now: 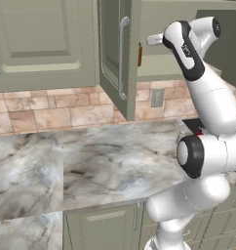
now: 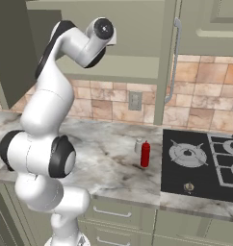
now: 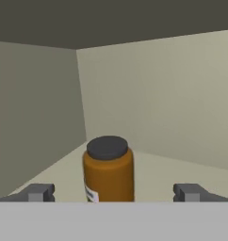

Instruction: Collect the turmeric, ketchup, and shaker from the cabinet and place them next to the stove.

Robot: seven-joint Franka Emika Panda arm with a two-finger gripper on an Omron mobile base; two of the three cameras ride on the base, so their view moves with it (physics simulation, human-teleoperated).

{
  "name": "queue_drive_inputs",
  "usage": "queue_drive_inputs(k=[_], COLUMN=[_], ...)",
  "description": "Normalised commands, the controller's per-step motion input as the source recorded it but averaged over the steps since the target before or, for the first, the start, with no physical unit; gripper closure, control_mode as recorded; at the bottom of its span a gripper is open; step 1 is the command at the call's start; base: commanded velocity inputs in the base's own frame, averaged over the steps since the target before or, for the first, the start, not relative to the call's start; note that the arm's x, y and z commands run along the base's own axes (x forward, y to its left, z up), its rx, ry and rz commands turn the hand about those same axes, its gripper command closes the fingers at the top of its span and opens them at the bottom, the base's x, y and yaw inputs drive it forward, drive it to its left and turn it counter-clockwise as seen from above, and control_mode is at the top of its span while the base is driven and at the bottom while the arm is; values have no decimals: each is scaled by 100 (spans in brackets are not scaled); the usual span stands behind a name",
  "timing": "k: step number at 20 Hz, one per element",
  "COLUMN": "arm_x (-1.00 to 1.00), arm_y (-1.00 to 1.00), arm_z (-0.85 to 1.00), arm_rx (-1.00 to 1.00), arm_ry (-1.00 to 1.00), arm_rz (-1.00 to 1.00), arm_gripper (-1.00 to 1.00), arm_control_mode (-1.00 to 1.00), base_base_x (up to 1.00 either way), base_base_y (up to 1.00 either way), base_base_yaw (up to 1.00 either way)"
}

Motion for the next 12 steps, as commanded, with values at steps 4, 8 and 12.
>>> queue_drive_inputs(k=[4, 8, 12], arm_x=[23, 19, 17], arm_y=[12, 14, 15], arm_z=[0, -6, -11], arm_rx=[0, 0, 0], arm_ry=[0, 0, 0], arm_rz=[0, 0, 0], arm_gripper=[-100, -100, -100], arm_control_mode=[-100, -100, -100], base_base_x=[0, 0, 0], base_base_y=[0, 0, 0], base_base_yaw=[0, 0, 0])
